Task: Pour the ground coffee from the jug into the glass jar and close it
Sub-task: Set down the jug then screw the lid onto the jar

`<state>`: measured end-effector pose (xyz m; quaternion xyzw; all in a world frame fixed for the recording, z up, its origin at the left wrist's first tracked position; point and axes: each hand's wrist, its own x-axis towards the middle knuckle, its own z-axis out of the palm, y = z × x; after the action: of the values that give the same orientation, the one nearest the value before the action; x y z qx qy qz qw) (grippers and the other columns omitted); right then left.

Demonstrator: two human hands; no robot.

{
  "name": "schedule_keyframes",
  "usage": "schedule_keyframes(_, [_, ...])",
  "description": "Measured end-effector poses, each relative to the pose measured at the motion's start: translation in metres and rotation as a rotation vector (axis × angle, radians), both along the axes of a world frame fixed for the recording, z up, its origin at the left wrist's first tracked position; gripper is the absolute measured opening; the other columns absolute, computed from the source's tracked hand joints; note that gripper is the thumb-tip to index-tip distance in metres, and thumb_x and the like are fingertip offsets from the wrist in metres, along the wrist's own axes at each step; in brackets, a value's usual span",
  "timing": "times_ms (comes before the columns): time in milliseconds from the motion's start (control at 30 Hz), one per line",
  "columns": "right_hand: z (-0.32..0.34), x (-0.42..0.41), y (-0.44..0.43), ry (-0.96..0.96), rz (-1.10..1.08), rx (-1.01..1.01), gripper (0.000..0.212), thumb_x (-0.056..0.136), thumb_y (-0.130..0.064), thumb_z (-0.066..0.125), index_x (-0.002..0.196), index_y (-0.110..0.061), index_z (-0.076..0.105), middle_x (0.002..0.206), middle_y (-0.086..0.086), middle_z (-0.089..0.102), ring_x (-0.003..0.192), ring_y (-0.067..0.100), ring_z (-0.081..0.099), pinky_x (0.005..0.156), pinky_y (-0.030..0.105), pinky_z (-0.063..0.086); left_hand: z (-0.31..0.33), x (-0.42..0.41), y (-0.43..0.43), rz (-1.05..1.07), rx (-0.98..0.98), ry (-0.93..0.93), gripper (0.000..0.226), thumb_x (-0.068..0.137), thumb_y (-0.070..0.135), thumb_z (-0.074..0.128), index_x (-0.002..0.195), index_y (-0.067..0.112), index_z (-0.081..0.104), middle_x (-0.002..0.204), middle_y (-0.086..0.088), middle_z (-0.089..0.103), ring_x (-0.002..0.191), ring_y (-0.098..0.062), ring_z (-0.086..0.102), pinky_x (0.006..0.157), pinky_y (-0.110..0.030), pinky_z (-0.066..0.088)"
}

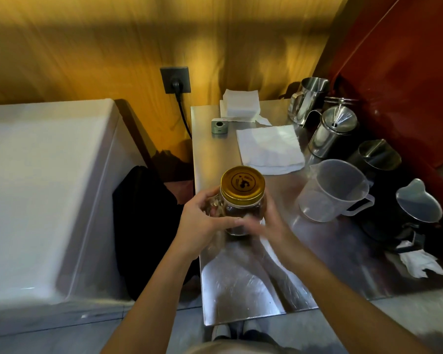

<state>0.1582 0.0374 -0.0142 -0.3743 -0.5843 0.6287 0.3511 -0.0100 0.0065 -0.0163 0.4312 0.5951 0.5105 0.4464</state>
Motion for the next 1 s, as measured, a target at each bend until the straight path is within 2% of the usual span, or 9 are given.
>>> schedule_keyframes(100, [0.01, 0.005, 0.01, -0.069, 0.189, 0.069, 0.086, 0.073, -0.017, 0.071, 0.142, -0.026, 0.021, 0.144, -0.003, 0.039, 0.129, 0.005, 0.038, 0.099, 0.02, 0.04, 0.016, -0.002, 0.004, -0.01, 0.009, -0.011, 0.072, 0.043, 0.021, 0.089, 0.111, 0.018, 0.065, 0.093, 0.007, 0.074, 0.089, -0.008, 0.067, 0.068, -0.015, 0.053])
schedule_keyframes(200, [0.026, 0.012, 0.03, -0.114, 0.204, 0.127, 0.088, 0.073, -0.01, 0.066, 0.144, -0.021, 0.016, 0.151, 0.002, 0.029, 0.137, 0.012, 0.028, 0.113, 0.041, 0.026, 0.038, -0.005, 0.011, 0.002, 0.016, -0.046, 0.088, 0.036, 0.035, 0.085, 0.117, 0.009, 0.062, 0.103, -0.005, 0.069, 0.098, -0.02, 0.064, 0.077, -0.032, 0.055])
schedule_keyframes(300, [0.041, 0.011, 0.042, -0.061, 0.203, 0.12, 0.085, 0.077, -0.003, 0.067, 0.144, -0.022, 0.018, 0.148, 0.003, 0.035, 0.132, 0.015, 0.039, 0.107, 0.036, 0.037, 0.063, -0.006, 0.022, -0.009, 0.009, -0.063, 0.077, 0.037, 0.035, 0.084, 0.109, 0.013, 0.066, 0.104, -0.009, 0.072, 0.096, -0.025, 0.069, 0.077, -0.042, 0.058])
schedule_keyframes(467, [0.054, 0.008, 0.055, -0.024, 0.165, 0.122, 0.083, 0.074, -0.009, 0.068, 0.142, -0.027, 0.024, 0.146, 0.0, 0.039, 0.125, 0.018, 0.046, 0.102, 0.036, 0.042, 0.085, -0.01, 0.034, -0.054, 0.075, -0.027, 0.042, 0.05, 0.027, 0.083, 0.091, 0.026, 0.072, 0.086, 0.006, 0.077, 0.085, -0.017, 0.073, 0.061, -0.026, 0.057])
schedule_keyframes(567, [0.055, 0.008, 0.056, -0.029, 0.157, 0.128, 0.084, 0.072, -0.008, 0.069, 0.142, -0.025, 0.024, 0.146, 0.003, 0.038, 0.128, 0.022, 0.044, 0.105, 0.043, 0.039, 0.083, -0.011, 0.036, -0.043, 0.091, -0.027, 0.05, 0.047, 0.03, 0.083, 0.096, 0.026, 0.071, 0.093, 0.004, 0.076, 0.091, -0.017, 0.072, 0.07, -0.033, 0.06])
schedule_keyframes(700, [0.046, 0.013, 0.053, -0.09, 0.132, 0.172, 0.088, 0.072, 0.01, 0.068, 0.141, -0.028, 0.027, 0.144, 0.003, 0.039, 0.129, 0.017, 0.041, 0.108, 0.045, 0.036, 0.06, -0.006, 0.032, -0.024, 0.077, 0.019, 0.073, 0.044, 0.026, 0.09, 0.11, 0.017, 0.059, 0.112, -0.01, 0.066, 0.106, -0.024, 0.062, 0.088, -0.04, 0.054])
schedule_keyframes(800, [0.036, 0.013, 0.052, -0.23, 0.149, 0.255, 0.092, 0.07, 0.005, 0.069, 0.135, -0.046, 0.027, 0.147, 0.002, 0.035, 0.134, 0.018, 0.033, 0.11, 0.047, 0.031, 0.03, -0.005, 0.021, -0.04, 0.123, 0.006, 0.069, 0.047, 0.013, 0.089, 0.106, 0.015, 0.054, 0.107, -0.006, 0.063, 0.102, -0.02, 0.061, 0.079, -0.025, 0.051])
schedule_keyframes(867, [0.03, 0.015, 0.051, -0.284, 0.173, 0.264, 0.094, 0.069, 0.0, 0.071, 0.13, -0.056, 0.026, 0.148, 0.002, 0.034, 0.135, 0.02, 0.031, 0.111, 0.049, 0.03, 0.011, -0.003, 0.016, -0.017, 0.136, -0.06, 0.064, 0.05, 0.005, 0.082, 0.105, 0.014, 0.053, 0.104, -0.004, 0.062, 0.097, -0.017, 0.06, 0.076, -0.024, 0.051])
schedule_keyframes(1000, [0.015, 0.016, 0.048, -0.271, 0.177, 0.201, 0.097, 0.065, 0.004, 0.073, 0.128, -0.057, 0.03, 0.148, 0.0, 0.035, 0.136, 0.016, 0.03, 0.111, 0.046, 0.029, -0.011, -0.002, 0.013, -0.05, 0.106, -0.078, 0.068, 0.05, -0.008, 0.085, 0.106, 0.011, 0.051, 0.101, -0.003, 0.063, 0.089, -0.004, 0.065, 0.071, -0.016, 0.052])
